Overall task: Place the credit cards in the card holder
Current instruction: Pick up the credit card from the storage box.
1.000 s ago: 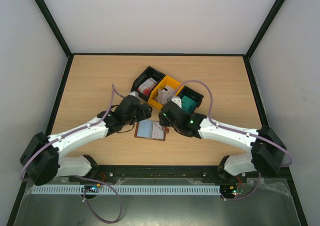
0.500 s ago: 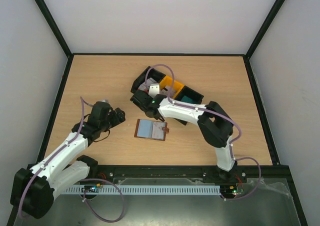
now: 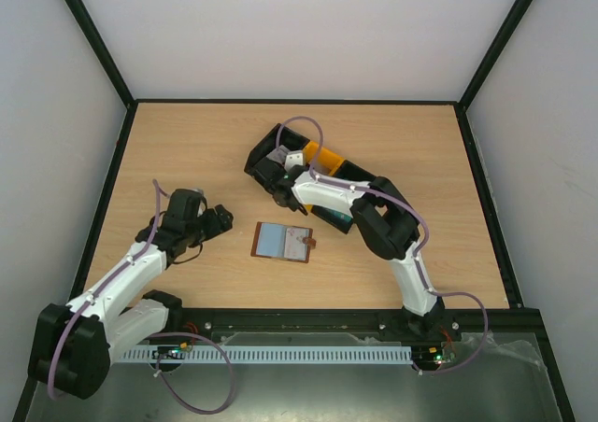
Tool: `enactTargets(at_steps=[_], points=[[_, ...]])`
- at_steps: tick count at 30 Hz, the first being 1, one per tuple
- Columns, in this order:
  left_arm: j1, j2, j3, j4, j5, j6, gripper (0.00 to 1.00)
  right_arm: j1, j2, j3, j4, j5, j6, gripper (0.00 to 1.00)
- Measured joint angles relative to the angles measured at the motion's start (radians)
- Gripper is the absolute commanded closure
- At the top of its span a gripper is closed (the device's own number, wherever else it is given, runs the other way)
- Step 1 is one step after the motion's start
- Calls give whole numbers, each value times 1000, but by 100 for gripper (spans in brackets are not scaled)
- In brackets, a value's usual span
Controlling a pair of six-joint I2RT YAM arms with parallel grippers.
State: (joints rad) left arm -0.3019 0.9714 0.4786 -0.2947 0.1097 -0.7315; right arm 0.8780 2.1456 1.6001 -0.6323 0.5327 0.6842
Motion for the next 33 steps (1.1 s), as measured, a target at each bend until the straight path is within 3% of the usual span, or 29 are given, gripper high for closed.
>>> enactTargets(at_steps=[2, 9, 16, 23, 33], points=[[3, 3, 0, 8, 13, 7, 15, -11, 5, 0, 11, -13, -17, 98], [4, 4, 21, 27, 48, 18, 14, -23, -12, -4, 43, -35, -34, 98], [4, -44, 66, 60, 121, 17, 8, -22, -285, -179, 125, -140, -45, 98], [4, -131, 93, 212, 309, -9, 2, -23, -721, -465, 407, -450, -71, 98], [-7, -229, 48, 504, 540, -202, 0, -23, -990, -756, 856, -880, 142, 98]])
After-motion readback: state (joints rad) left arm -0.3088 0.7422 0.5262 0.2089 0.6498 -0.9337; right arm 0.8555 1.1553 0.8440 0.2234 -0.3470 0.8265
